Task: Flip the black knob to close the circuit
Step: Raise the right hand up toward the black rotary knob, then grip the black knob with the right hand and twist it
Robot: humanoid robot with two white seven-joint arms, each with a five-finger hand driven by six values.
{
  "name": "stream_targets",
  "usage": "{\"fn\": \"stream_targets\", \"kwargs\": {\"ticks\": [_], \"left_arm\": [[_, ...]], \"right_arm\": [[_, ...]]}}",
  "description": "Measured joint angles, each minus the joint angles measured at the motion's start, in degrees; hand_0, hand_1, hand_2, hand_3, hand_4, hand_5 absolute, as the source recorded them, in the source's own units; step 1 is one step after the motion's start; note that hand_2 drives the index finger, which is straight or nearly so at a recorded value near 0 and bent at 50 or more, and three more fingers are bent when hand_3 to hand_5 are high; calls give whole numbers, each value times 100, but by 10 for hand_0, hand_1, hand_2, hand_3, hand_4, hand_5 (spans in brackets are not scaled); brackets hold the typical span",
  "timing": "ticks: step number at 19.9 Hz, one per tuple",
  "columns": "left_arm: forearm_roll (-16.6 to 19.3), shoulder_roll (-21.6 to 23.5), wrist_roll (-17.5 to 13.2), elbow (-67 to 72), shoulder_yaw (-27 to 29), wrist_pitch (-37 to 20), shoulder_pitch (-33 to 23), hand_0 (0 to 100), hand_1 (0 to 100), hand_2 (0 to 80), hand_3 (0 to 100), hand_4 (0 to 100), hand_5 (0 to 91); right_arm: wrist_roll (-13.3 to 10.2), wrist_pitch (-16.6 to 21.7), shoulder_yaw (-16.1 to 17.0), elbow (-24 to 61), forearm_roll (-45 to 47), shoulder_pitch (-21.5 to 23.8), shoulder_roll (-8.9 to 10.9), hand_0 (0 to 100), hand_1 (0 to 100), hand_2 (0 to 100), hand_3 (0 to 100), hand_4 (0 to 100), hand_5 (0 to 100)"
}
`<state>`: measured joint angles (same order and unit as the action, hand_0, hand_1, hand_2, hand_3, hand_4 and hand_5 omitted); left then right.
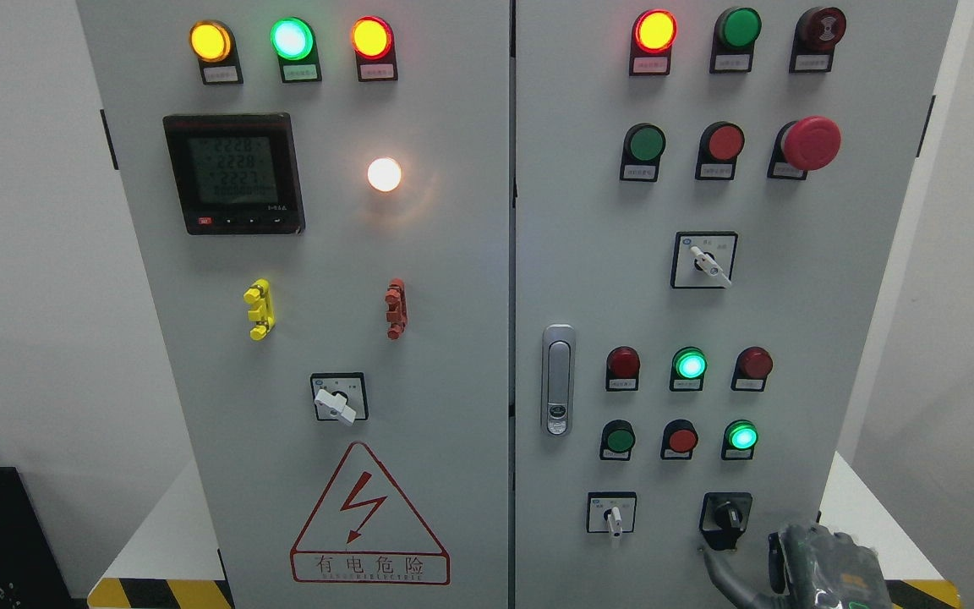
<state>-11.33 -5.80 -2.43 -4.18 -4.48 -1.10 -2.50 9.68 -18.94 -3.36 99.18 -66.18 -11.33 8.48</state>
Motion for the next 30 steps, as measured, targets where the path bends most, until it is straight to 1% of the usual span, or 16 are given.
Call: {"fn": "stream_targets", "kwargs": {"ticks": [6,18,30], "left_arm": [[-1,0,0,1,0,0,0,120,556,0,0,0,0],[-1,0,1,1,0,0,2,120,556,0,0,0,0],[-1,0,2,1,0,0,1,120,556,0,0,0,0]], "right_arm": [[-5,-121,-5,-127,5,-116,-2,0,55,912,1000,886,907],[-17,-150,16,-314,30,-243,-4,0,61,910,1000,886,911],[6,-140,218,-379,235,-256,-5,0,59,909,1000,883,917]]}}
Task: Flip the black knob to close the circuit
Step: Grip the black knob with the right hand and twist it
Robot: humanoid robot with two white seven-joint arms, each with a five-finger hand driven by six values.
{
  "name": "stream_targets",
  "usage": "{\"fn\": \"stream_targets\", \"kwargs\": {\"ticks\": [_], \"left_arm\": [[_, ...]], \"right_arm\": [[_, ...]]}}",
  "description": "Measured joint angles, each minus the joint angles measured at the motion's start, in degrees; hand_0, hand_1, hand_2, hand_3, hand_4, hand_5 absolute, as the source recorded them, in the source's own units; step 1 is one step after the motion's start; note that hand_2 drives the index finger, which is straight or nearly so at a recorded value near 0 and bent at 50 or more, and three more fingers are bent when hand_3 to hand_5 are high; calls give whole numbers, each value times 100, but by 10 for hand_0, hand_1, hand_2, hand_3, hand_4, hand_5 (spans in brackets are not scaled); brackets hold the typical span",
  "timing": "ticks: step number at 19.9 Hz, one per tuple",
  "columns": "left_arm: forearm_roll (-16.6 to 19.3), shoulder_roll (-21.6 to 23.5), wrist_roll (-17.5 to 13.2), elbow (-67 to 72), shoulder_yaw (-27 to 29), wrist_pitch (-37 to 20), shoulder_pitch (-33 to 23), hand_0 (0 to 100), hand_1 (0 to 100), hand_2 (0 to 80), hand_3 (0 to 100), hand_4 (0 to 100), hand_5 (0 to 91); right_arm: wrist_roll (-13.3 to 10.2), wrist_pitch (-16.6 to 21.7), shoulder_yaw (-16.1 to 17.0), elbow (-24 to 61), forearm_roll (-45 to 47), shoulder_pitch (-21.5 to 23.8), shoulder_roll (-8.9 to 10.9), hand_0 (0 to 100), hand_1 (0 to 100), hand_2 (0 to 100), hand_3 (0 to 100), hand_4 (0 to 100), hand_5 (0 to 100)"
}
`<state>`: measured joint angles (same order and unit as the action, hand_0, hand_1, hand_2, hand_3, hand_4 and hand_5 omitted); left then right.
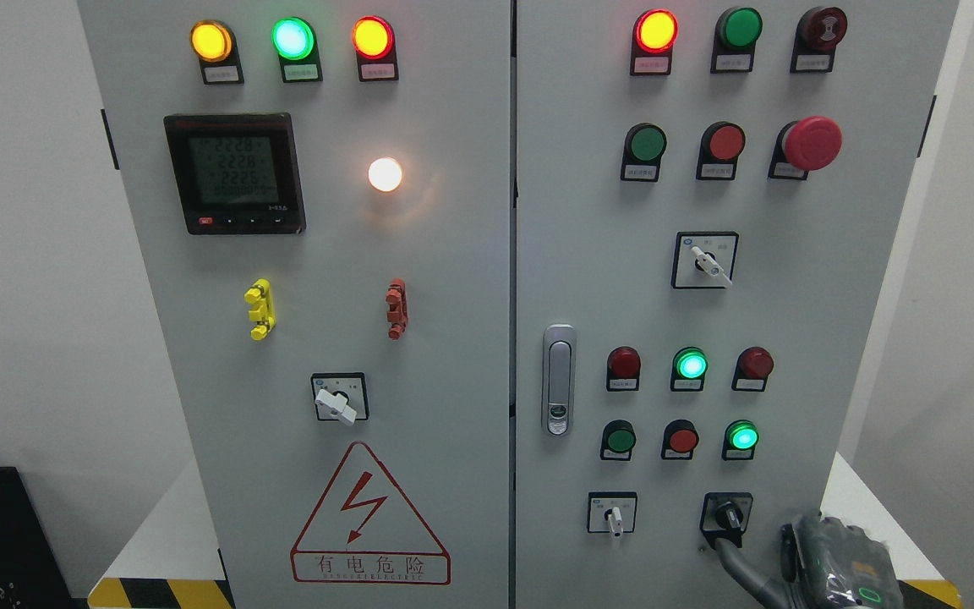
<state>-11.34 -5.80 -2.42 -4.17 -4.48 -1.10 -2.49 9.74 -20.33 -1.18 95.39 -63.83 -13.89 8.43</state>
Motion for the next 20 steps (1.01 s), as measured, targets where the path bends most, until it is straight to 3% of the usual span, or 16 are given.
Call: {"fn": "stream_targets", "kwargs": {"ticks": [20], "left_arm": [[0,0,0,0,0,0,-2,120,556,0,0,0,0]], "right_arm": [[-20,-60,93,-28,245,-8,5,0,54,904,1000,881,923]]}}
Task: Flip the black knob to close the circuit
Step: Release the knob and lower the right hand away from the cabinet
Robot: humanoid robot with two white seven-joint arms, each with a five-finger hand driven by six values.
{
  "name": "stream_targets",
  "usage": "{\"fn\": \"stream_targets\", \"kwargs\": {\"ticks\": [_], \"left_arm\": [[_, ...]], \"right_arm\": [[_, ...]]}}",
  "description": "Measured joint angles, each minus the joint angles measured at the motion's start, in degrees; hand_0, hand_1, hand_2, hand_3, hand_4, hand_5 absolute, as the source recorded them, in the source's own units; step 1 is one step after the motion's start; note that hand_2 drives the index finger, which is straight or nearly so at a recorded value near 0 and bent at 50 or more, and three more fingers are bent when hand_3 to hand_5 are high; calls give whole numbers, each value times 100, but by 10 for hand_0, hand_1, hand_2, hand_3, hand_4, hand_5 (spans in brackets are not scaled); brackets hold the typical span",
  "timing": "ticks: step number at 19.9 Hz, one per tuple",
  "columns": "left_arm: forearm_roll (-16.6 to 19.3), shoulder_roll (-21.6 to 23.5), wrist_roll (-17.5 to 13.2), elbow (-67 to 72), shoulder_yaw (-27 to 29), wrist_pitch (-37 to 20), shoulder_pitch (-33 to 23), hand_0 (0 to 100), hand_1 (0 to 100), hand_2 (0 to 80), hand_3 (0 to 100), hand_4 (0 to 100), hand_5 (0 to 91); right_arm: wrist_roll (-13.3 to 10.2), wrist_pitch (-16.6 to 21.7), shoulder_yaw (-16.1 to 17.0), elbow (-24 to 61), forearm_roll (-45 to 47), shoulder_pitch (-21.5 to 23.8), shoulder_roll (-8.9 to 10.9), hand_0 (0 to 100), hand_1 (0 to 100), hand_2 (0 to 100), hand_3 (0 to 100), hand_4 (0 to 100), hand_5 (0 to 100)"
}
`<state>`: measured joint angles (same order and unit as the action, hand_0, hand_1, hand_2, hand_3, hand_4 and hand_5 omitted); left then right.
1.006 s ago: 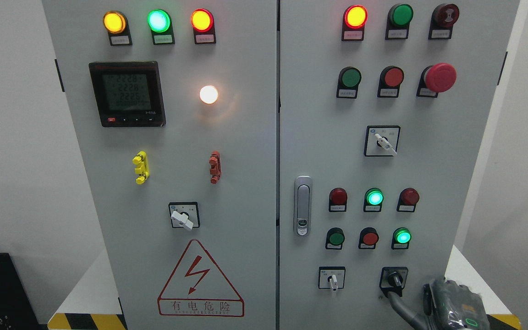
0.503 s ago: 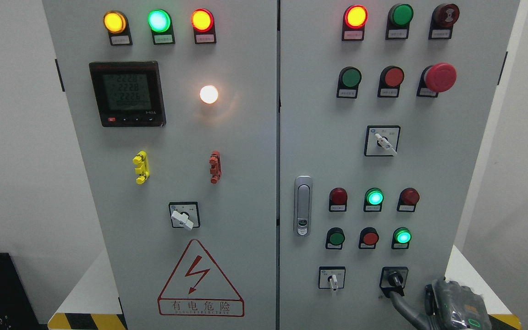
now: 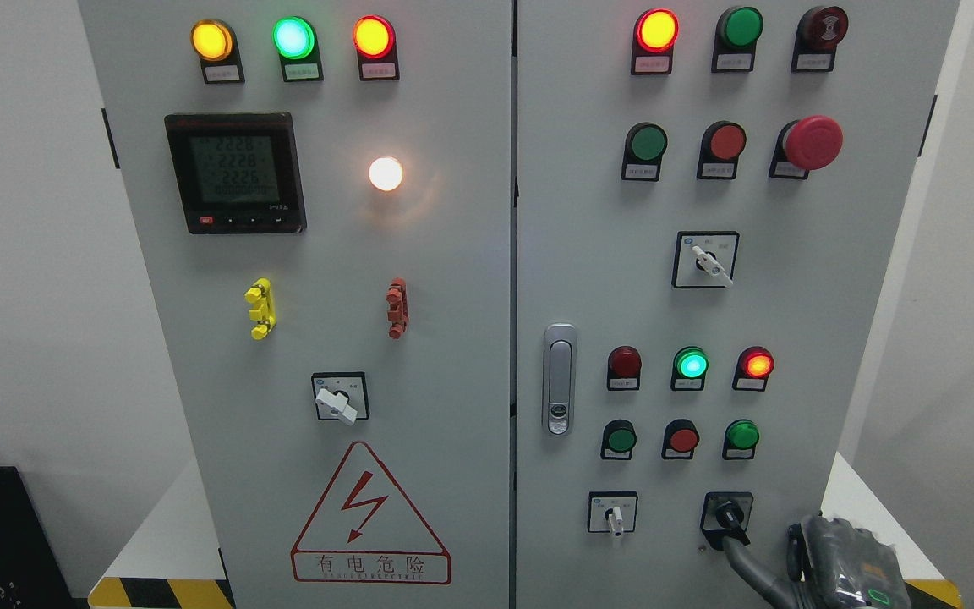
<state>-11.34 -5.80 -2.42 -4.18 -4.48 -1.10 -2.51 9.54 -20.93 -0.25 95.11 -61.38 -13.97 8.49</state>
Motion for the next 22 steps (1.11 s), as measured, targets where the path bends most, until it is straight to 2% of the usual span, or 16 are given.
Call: {"fn": "stream_targets", "kwargs": {"ticks": [4,9,12,18,20,22], "left_arm": [[0,0,0,0,0,0,-1,120,556,0,0,0,0],[0,0,0,0,0,0,-1,120,556,0,0,0,0],[0,0,15,1,0,0,-2,120,556,0,0,0,0],[0,0,5,0,0,0,0,120,556,0,0,0,0],[0,0,4,1,0,0,1,120,556,0,0,0,0],[0,0,0,1,0,0,2,120,556,0,0,0,0]], "right_arm": [[-19,-1,7,-2,6,6,1,0,67,903,1000,882,924],[-258,-13,9,1,19,103,-14,0,96,899,1000,882,925],[-466,-38,-52,8,24,241,-136,0,98,896,1000,883,925],[-560,65,-128,23,47,426,-426,0,91,890,1000,883,925],[-573,143,-112,60,189,468,-497,0,95,826,1000,852,882],[-610,243,-89,155,526,553,-554,0,92,690,962,792,750]]}}
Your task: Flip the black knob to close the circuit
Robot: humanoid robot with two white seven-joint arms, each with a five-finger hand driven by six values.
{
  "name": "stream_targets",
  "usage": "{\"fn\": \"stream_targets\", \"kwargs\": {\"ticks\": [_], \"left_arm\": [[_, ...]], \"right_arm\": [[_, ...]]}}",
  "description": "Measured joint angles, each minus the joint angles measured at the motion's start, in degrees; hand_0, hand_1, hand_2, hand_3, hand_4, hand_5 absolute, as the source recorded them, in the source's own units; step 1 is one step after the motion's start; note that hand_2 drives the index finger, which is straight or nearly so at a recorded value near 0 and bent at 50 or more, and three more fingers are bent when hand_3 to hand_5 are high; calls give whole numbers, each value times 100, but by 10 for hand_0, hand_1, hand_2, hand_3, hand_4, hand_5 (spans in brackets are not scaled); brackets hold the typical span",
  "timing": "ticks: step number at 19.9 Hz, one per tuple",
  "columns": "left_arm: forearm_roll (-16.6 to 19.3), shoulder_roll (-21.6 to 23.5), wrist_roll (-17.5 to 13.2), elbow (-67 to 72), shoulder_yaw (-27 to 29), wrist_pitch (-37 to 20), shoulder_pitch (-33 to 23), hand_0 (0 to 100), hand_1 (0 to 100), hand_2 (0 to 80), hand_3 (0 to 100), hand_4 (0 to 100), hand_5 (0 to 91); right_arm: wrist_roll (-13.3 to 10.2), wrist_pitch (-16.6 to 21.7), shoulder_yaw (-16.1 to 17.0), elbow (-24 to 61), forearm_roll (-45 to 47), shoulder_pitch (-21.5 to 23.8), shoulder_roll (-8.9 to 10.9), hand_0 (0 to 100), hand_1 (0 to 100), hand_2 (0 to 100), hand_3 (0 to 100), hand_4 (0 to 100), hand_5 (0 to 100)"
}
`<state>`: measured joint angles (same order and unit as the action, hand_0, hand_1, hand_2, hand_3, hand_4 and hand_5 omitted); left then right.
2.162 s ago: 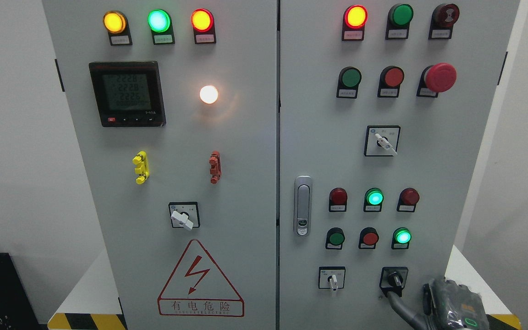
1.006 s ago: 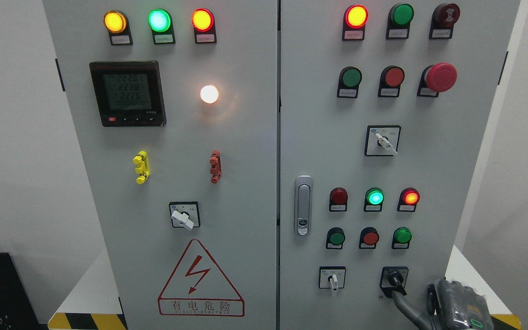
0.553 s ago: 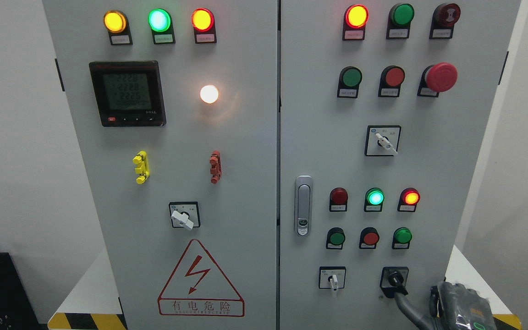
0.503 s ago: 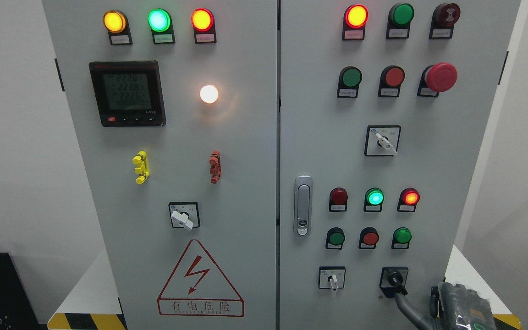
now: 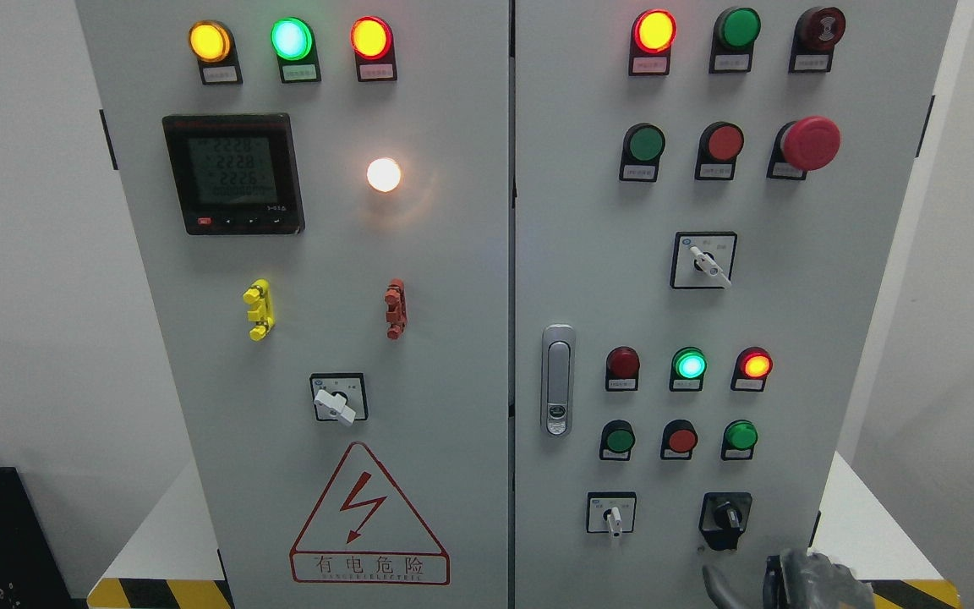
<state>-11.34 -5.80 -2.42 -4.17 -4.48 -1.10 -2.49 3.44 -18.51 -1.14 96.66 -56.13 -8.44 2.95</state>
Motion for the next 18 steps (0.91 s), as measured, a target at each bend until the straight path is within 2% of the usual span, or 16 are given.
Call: {"fn": "stream_targets", "kwargs": {"ticks": [1,2,3,4,5,6,7,8,10,13,15,18], "left_arm": [[0,0,0,-1,0,0,0,120,556,0,0,0,0],[0,0,0,0,0,0,0,120,556,0,0,0,0],[0,0,0,0,0,0,0,120,556,0,0,0,0],[0,0,0,0,0,0,0,120,556,0,0,0,0],[0,0,0,0,0,0,0,120,556,0,0,0,0],[0,0,0,0,0,0,0,120,556,0,0,0,0],[0,0,-1,0,0,0,0,120,556,0,0,0,0],[0,0,-1,0,0,0,-2,120,556,0,0,0,0],[0,0,-1,0,0,0,-2,120,556,0,0,0,0],[0,0,-2,0,0,0,-3,120,556,0,0,0,0],[0,0,-2,0,0,0,-3,120,556,0,0,0,0],[0,0,-2,0,0,0,-3,120,556,0,0,0,0]], "right_arm": [[-12,110,18,66,261,66,-26,0,92,593,887,706,614],[-18,221,59,152,529,162,-48,0,89,484,761,581,430],[-25,347,103,237,840,284,-71,0,88,431,668,491,317],[-8,502,164,348,1166,383,-90,0,90,291,486,343,204],[131,670,229,455,1569,514,-107,0,91,224,388,275,152],[322,827,321,594,2042,680,-125,0,91,198,360,252,128],[494,963,412,730,2477,843,-138,0,83,66,185,97,0],[709,1087,513,865,2991,1007,-151,0,74,7,130,42,0],[1063,1407,737,1100,3892,1317,-203,0,47,0,52,0,0],[1591,1815,1118,1398,5070,1761,-284,0,18,0,16,0,0],[2020,1893,1365,1553,5808,2035,-328,0,15,0,0,0,0],[2341,1919,1678,1739,6664,2423,-380,0,10,0,0,0,0]]}}
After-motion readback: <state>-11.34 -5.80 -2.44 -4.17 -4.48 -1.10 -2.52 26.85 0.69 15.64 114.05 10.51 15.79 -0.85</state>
